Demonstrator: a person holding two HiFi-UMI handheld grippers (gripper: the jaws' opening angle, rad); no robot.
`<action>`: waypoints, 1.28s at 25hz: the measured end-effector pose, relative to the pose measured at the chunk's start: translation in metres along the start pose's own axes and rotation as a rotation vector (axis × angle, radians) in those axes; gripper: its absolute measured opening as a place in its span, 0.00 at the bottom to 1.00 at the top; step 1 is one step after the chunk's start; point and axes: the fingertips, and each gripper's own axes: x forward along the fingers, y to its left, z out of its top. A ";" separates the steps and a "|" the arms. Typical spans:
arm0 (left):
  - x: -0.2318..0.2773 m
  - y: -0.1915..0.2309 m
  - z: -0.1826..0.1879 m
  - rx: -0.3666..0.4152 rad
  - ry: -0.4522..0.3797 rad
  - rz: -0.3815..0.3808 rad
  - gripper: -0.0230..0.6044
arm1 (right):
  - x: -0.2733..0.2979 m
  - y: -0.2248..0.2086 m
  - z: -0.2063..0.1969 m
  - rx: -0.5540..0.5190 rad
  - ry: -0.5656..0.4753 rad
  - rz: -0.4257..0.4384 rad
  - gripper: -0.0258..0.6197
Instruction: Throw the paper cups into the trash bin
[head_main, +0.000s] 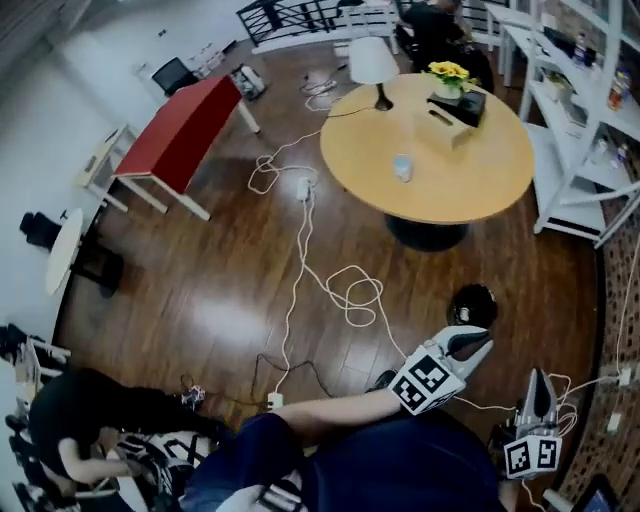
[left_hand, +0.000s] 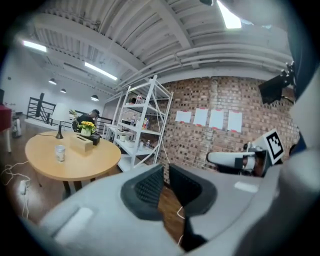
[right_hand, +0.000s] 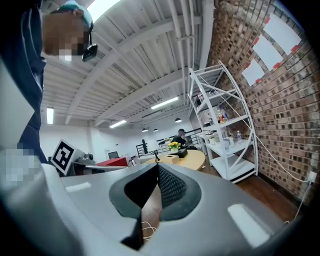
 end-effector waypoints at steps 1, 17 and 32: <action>-0.001 0.007 0.004 0.000 -0.003 -0.013 0.09 | 0.011 0.008 0.001 -0.014 -0.004 0.010 0.06; -0.080 0.104 0.044 -0.002 -0.153 0.171 0.09 | 0.113 0.082 -0.005 -0.121 0.011 0.214 0.06; -0.033 0.029 0.031 0.041 -0.024 -0.100 0.09 | 0.041 0.029 -0.009 -0.042 -0.015 -0.041 0.06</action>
